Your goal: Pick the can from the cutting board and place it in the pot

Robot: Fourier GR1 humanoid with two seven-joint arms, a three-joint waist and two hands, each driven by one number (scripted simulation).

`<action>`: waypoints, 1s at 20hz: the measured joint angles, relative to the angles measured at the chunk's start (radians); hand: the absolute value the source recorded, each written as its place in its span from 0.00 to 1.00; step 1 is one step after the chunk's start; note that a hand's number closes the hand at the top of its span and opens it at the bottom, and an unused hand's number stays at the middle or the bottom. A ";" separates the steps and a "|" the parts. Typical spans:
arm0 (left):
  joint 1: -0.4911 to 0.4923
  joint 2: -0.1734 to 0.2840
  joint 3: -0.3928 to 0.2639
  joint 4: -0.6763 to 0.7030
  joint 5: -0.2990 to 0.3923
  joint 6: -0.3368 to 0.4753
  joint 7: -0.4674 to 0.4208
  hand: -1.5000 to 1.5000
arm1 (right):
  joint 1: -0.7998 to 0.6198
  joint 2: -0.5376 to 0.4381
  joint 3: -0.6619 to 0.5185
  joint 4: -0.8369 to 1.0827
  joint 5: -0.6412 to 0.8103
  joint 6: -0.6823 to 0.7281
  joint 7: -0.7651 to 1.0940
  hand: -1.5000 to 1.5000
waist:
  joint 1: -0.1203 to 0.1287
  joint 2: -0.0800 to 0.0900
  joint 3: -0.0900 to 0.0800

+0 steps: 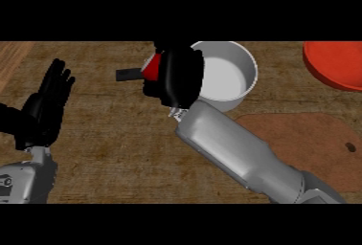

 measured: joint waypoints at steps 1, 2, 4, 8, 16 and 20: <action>0.001 -0.004 -0.003 -0.006 -0.005 0.006 0.003 0.50 | -0.008 0.001 -0.010 0.043 0.017 0.002 -0.003 1.00 | -0.002 0.000 0.000; 0.000 -0.006 -0.007 -0.010 -0.011 0.011 0.008 0.50 | -0.010 0.001 -0.009 0.075 0.032 0.005 -0.004 1.00 | -0.004 0.000 0.000; -0.002 -0.008 -0.005 -0.006 -0.011 0.011 0.010 0.50 | -0.024 0.002 -0.018 0.142 0.039 0.002 -0.009 1.00 | -0.004 0.001 0.000; -0.007 -0.017 -0.007 0.005 -0.014 0.010 -0.002 0.50 | -0.043 0.005 -0.052 0.300 0.012 -0.056 -0.069 1.00 | 0.003 0.006 0.001; -0.013 -0.016 -0.002 0.010 -0.008 -0.006 -0.011 0.50 | -0.017 0.008 -0.188 0.439 -0.202 -0.148 -0.214 0.00 | 0.021 0.014 0.002; -0.031 -0.017 -0.009 0.010 -0.010 -0.011 -0.005 0.50 | 0.028 0.010 -0.227 0.433 -0.356 -0.193 -0.366 0.00 | 0.035 0.019 0.003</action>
